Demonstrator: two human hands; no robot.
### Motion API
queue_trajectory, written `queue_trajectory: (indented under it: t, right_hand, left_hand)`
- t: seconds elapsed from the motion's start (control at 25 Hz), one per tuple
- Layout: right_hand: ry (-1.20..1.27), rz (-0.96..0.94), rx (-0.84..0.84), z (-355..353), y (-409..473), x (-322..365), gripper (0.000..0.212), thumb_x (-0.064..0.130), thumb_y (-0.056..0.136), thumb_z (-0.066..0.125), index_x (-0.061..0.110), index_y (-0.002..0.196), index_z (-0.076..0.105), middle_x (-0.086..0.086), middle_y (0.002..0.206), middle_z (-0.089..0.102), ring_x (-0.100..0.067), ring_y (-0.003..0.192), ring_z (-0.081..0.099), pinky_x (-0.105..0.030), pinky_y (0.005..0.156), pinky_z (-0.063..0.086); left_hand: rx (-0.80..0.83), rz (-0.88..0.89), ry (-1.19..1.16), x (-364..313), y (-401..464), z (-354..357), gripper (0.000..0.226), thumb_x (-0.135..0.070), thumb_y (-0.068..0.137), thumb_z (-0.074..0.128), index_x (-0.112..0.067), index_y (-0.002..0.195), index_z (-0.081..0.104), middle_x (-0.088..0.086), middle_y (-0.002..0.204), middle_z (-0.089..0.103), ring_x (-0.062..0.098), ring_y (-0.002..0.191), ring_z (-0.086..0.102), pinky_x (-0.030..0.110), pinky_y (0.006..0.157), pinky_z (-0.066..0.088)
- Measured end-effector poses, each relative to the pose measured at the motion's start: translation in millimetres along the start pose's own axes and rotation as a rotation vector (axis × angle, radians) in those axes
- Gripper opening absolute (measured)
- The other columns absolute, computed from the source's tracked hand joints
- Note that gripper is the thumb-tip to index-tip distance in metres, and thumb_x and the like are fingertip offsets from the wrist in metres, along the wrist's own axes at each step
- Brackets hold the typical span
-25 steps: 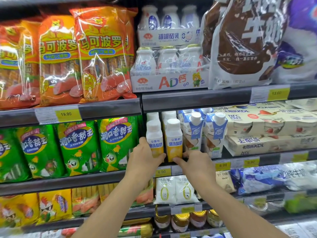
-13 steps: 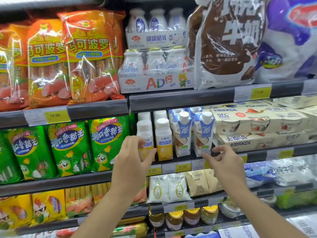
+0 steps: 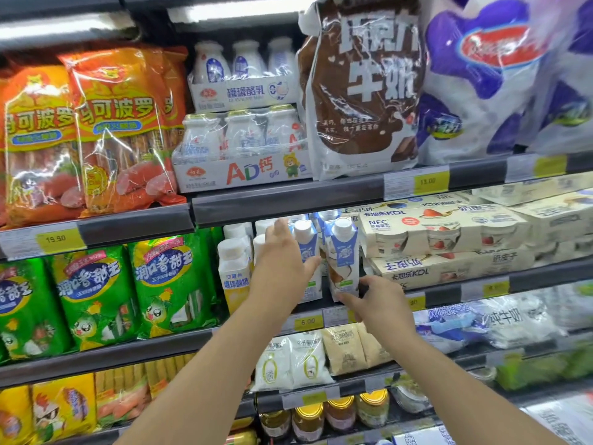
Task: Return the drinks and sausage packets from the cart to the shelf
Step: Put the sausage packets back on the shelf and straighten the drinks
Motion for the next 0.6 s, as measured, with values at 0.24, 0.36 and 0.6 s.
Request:
queue_trajectory:
  t: [0.24, 0.36, 0.6]
  right_hand:
    - [-0.002, -0.013, 0.021, -3, 2, -1, 0.027, 0.055, 0.079, 0.072, 0.028, 0.08, 0.069, 0.009, 0.061, 0.065, -0.008, 0.049, 0.059, -0.031, 0.053, 0.056]
    - [-0.002, -0.023, 0.017, -3, 2, -1, 0.027, 0.054, 0.078, 0.073, 0.027, 0.08, 0.069, 0.009, 0.062, 0.065, -0.009, 0.053, 0.062, -0.031, 0.052, 0.056]
    - [-0.061, -0.02, 0.003, 1, 8, 0, 0.035, 0.058, 0.077, 0.071, 0.024, 0.072, 0.064, 0.006, 0.063, 0.066, -0.015, 0.058, 0.064, -0.033, 0.057, 0.056]
  left_hand:
    - [0.032, -0.074, -0.008, -11, 9, 7, 0.079, -0.038, 0.089, 0.066, -0.004, 0.147, 0.025, 0.011, 0.137, 0.049, 0.025, 0.118, 0.055, 0.026, 0.079, 0.041]
    - [0.038, -0.087, 0.023, -14, 11, 8, 0.071, -0.036, 0.091, 0.064, -0.004, 0.144, 0.028, 0.013, 0.133, 0.051, 0.026, 0.113, 0.058, 0.025, 0.074, 0.038]
    - [0.064, -0.061, 0.056, -17, 10, 6, 0.056, -0.033, 0.092, 0.062, -0.005, 0.132, 0.034, 0.014, 0.122, 0.056, 0.025, 0.103, 0.061, 0.024, 0.071, 0.041]
Point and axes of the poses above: each hand's wrist, its own y-axis towards the middle knuckle, its own z-axis out of the palm, x = y × z, the point moved 1 cm from there along y, towards the middle knuckle
